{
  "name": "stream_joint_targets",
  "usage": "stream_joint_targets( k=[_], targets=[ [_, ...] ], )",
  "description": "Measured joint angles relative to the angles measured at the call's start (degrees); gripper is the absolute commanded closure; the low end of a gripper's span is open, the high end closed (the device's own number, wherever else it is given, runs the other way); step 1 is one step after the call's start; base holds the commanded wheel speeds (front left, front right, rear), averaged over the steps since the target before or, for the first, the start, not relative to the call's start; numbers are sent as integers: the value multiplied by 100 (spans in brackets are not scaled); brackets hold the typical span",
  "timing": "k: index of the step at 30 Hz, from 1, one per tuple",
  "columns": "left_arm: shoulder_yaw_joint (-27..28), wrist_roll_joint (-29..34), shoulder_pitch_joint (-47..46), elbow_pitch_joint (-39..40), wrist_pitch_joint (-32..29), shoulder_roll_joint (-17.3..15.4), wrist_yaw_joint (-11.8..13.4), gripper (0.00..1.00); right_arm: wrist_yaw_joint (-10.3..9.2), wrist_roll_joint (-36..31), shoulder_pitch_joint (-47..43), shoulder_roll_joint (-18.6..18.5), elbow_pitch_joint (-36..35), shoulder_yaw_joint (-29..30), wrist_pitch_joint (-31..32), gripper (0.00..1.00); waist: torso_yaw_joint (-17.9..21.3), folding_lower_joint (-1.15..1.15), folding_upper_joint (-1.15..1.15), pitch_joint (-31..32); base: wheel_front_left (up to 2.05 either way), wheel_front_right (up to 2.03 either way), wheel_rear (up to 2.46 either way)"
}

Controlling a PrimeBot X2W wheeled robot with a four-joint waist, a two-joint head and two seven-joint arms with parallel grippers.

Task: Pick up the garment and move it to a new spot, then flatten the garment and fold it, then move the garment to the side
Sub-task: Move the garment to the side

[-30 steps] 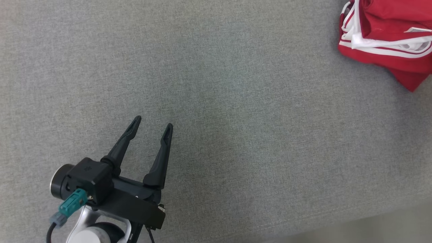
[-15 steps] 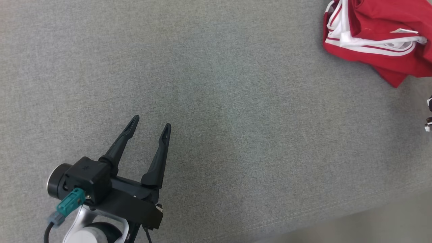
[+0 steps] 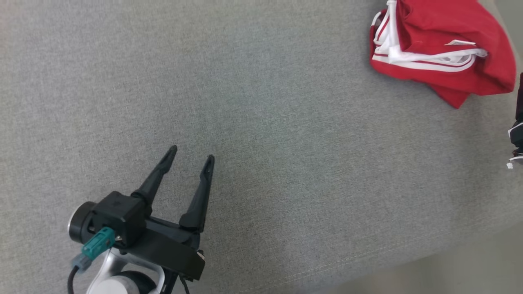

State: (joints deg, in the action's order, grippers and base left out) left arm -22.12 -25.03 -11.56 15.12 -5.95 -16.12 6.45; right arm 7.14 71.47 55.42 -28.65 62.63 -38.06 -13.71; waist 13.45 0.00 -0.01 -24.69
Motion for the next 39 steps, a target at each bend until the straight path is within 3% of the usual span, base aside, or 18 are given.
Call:
stream_joint_targets(
  k=[12,20,26,29,39],
  targets=[
    [-27,-375,-460,-601,313,571,-187,0,0,-857,172,-26,-465,-500,-57,0,82,0,0,559,0,0,0],
    [132,-355,-469,-1112,610,728,-131,0,-8,-1267,172,131,-836,-602,-57,0,53,-1,0,986,0,0,0],
    [204,-292,-449,-1472,833,760,-87,0,-125,-1505,-95,252,-1303,-625,-58,0,-48,-1,0,1358,0,0,0],
    [257,-232,-402,-1583,937,766,-38,0,-241,-1634,-452,287,-1613,-605,-58,0,-135,-1,0,1529,0,0,0],
    [600,54,227,-1726,1205,739,25,0,-895,-2139,-1584,391,-3002,-491,-58,0,-559,-1,0,1937,0,0,0]
  ],
)
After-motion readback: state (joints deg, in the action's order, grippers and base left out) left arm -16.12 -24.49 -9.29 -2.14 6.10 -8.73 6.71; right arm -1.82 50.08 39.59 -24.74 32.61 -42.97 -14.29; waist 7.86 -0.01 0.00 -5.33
